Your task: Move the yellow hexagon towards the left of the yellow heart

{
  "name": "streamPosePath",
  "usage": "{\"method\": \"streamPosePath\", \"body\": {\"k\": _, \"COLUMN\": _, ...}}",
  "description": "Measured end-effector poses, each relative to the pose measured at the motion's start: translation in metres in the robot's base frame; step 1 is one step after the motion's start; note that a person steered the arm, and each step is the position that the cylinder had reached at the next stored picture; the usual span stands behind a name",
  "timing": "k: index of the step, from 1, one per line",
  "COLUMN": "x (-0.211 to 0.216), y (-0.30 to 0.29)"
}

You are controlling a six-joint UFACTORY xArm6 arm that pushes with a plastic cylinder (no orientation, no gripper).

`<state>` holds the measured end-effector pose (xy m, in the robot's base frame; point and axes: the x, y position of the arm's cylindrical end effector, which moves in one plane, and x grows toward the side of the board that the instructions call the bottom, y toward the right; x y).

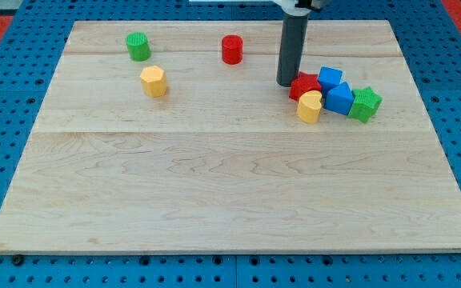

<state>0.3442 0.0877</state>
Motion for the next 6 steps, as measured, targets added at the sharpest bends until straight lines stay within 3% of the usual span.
{"method": "streamPosePath", "body": {"k": 1, "x": 0.0, "y": -0.005}}
{"method": "streamPosePath", "body": {"k": 2, "x": 0.003, "y": -0.072}}
{"method": "streamPosePath", "body": {"k": 3, "x": 0.042, "y": -0.162}}
{"method": "streamPosePath", "body": {"k": 4, "x": 0.037, "y": -0.247}}
{"method": "streamPosePath", "body": {"k": 5, "x": -0.001, "y": -0.249}}
{"method": "streamPosePath", "body": {"k": 6, "x": -0.005, "y": -0.206}}
